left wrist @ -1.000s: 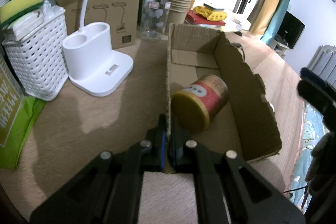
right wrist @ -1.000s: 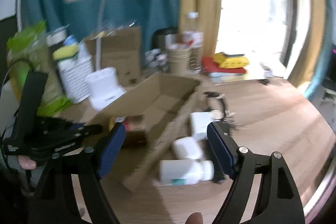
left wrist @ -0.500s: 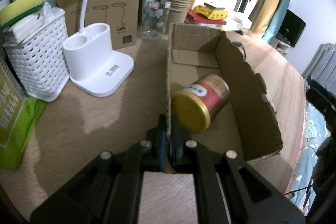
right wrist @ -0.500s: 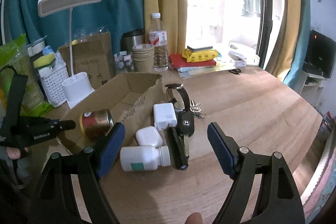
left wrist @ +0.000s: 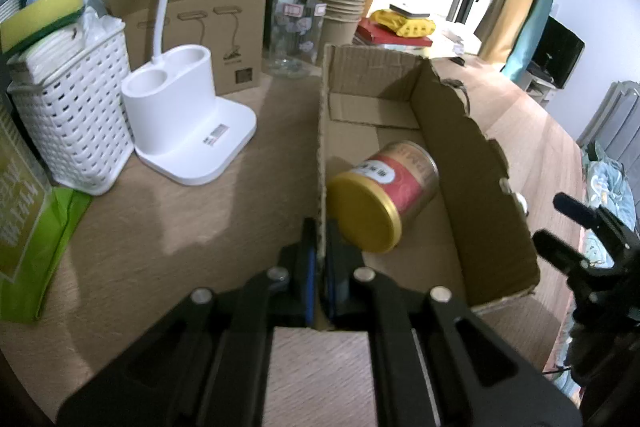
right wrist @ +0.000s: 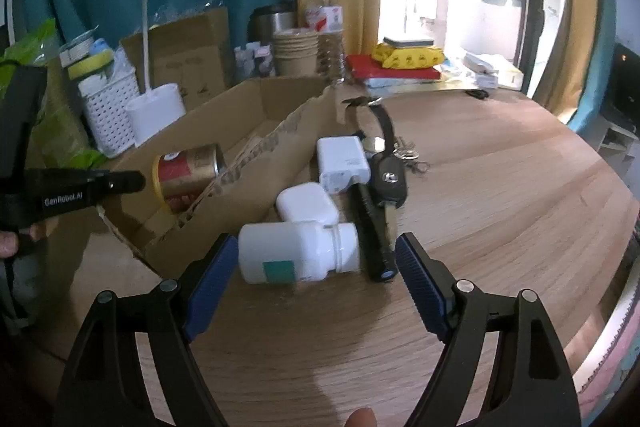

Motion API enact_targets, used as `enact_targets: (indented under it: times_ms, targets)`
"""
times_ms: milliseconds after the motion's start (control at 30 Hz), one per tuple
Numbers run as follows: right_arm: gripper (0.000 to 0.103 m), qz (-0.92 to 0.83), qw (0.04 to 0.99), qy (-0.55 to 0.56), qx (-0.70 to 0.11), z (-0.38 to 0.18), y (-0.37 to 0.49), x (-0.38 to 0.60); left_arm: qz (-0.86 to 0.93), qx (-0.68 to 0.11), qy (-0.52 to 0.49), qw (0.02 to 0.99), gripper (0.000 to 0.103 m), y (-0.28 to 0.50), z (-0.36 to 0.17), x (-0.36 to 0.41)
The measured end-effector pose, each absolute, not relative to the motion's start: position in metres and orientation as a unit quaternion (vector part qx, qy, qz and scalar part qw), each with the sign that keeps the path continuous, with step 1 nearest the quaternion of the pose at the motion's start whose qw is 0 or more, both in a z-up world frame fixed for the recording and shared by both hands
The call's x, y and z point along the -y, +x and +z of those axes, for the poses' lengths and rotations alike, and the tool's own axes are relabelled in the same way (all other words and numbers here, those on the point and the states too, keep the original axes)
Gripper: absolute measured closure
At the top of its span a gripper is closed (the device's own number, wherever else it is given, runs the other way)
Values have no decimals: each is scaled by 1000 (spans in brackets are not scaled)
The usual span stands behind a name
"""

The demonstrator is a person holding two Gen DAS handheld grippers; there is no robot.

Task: Organize rigid objects
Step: 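Move the right gripper to the white pill bottle and grasp it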

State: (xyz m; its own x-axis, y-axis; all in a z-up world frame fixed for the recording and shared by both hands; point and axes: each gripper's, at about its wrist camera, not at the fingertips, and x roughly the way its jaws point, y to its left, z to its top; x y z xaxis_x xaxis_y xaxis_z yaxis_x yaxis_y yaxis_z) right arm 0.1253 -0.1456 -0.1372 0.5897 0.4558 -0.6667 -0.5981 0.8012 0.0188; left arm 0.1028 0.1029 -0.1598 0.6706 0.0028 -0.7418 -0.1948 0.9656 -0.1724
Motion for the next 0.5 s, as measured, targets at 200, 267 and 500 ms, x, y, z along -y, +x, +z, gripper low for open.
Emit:
enact_targets:
  times_ms: [200, 267, 500]
  targets:
    - [20, 312, 880, -108, -342, -146, 126, 141, 55, -402, -120, 906, 99, 103, -160, -103]
    - [20, 316, 879, -108, -341, -148, 127, 140, 55, -402, -121, 906, 99, 102, -160, -103]
    - [20, 322, 876, -111, -341, -149, 136, 132, 55, -402, -121, 906, 99, 102, -160, -103]
